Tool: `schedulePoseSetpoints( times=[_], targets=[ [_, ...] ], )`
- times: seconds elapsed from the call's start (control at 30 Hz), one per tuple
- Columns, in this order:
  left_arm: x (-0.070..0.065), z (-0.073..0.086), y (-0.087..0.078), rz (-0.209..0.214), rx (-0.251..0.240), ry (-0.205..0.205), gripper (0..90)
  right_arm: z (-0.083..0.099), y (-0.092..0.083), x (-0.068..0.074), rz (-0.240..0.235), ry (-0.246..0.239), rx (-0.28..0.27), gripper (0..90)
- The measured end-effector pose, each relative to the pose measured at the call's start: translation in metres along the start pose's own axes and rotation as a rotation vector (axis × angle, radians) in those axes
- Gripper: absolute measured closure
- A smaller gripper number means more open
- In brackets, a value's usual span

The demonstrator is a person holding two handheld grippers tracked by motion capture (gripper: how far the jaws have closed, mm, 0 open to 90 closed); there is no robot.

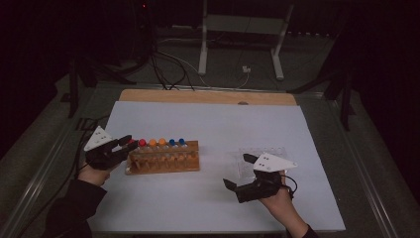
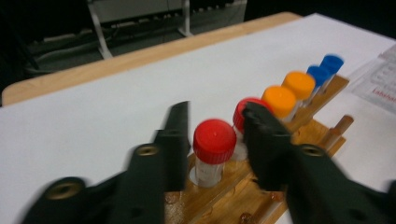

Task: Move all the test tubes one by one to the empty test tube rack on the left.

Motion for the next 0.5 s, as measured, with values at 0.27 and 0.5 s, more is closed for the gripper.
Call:
schedulePoseSetpoints(
  times=[0.27, 0.5],
  targets=[
    [-0.021, -0.012, -0.028, 0.089, -0.043, 0.005, 30.3, 0.000, -0.002, -0.001, 0.004, 0.002, -0.004, 0.0],
    [-0.054, -0.010, -0.041, 0.214, -0.026, 0.017, 8.6, 0.000, -0.001, -0.002, 0.005, 0.000, -0.005, 0.0]
  ],
)
Point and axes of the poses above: each handheld gripper's, and its own axes: y roughly forward along the jaws, z roughly out of its underside, x roughly to its left, the point moved 9 cm from there along y, roughly forward along the jaws, and after that the axes turned 3 degrees about -z, right-handed, at the moved point
